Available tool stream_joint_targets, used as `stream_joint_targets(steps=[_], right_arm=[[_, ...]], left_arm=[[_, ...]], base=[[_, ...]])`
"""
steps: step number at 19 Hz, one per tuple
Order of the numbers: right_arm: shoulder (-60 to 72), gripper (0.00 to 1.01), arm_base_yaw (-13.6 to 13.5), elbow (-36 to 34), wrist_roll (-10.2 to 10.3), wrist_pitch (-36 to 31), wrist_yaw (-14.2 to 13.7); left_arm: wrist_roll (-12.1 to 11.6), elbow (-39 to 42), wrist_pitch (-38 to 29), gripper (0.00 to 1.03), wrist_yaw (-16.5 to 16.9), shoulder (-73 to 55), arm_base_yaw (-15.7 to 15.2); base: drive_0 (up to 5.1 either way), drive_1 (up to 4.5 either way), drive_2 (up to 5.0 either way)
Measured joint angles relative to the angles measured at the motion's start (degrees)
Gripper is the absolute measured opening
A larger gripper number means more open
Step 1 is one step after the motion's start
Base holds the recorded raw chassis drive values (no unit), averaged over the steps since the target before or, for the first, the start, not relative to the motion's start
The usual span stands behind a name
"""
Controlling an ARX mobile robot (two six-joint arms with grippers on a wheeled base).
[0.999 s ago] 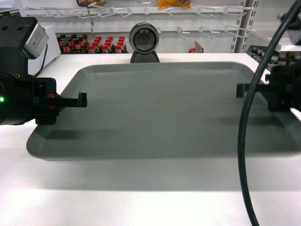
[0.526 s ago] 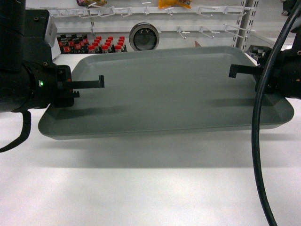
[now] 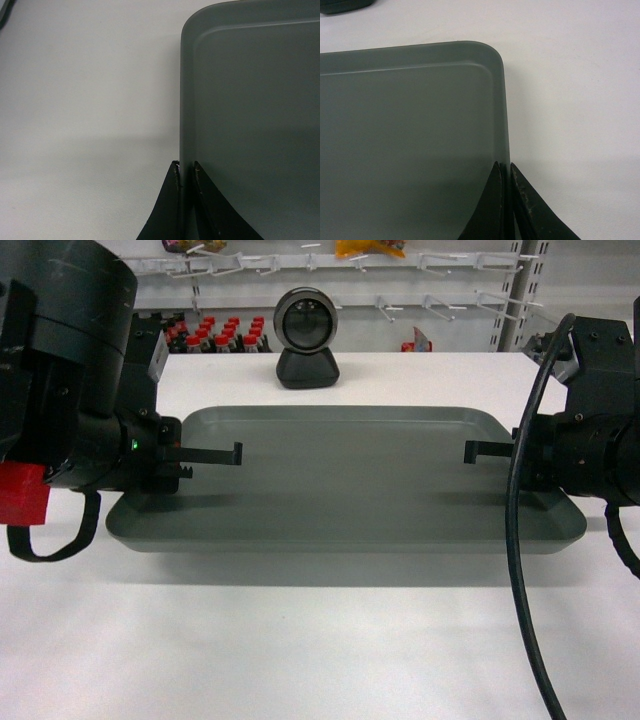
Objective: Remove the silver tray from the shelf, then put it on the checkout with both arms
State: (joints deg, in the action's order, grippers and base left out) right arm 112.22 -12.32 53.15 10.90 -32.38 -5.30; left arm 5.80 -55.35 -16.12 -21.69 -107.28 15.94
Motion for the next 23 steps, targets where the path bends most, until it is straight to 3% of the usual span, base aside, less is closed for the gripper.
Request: stream_joint_targets(steps=[3, 5, 10, 13, 14, 17, 23], right_arm=[[2.1, 0.02, 0.0, 1.8, -2.1, -0.9, -0.5], [4.7, 0.02, -0.1, 3.1, -4.7, -1.8, -0.5], [7.5, 0.02, -0.5, 4.5, -9.1, -4.0, -1.1], [8.0, 0.02, -0.8, 4.5, -10.3, -4.2, -1.6], [8.1, 0.06, -0.9, 4.5, -10.8, -4.3, -1.1], [8.6, 0.32, -1.9, 4.4, -13.8, -4.6, -1.3], [8.6, 0.84, -2.4, 4.3, -14.6, -5.5, -1.5]], left_arm=[[-0.5, -1.7, 1.2, 0.03, -1.7, -2.5, 0.5], [-0.7, -2.3, 1.4, 0.03, -3.7, -3.6, 1.0], [-3.3, -2.5, -0.5, 0.03, -6.9, -5.4, 2.2], [-4.6, -2.3, -1.0, 0.05, -7.3, -5.8, 2.5], [-6.3, -2.1, -0.6, 0.17, -8.3, -5.9, 2.6], [-9.5, -2.0, -1.8, 0.42, -9.7, -6.0, 2.8], [-10.8, -1.9, -3.2, 0.91, -9.8, -5.9, 3.1]], base=[[0.0, 0.00, 0.0], [0.0, 0.00, 0.0], [0.0, 0.00, 0.0], [0.0, 0.00, 0.0], [0.0, 0.00, 0.0], [0.0, 0.00, 0.0], [0.0, 0.00, 0.0]])
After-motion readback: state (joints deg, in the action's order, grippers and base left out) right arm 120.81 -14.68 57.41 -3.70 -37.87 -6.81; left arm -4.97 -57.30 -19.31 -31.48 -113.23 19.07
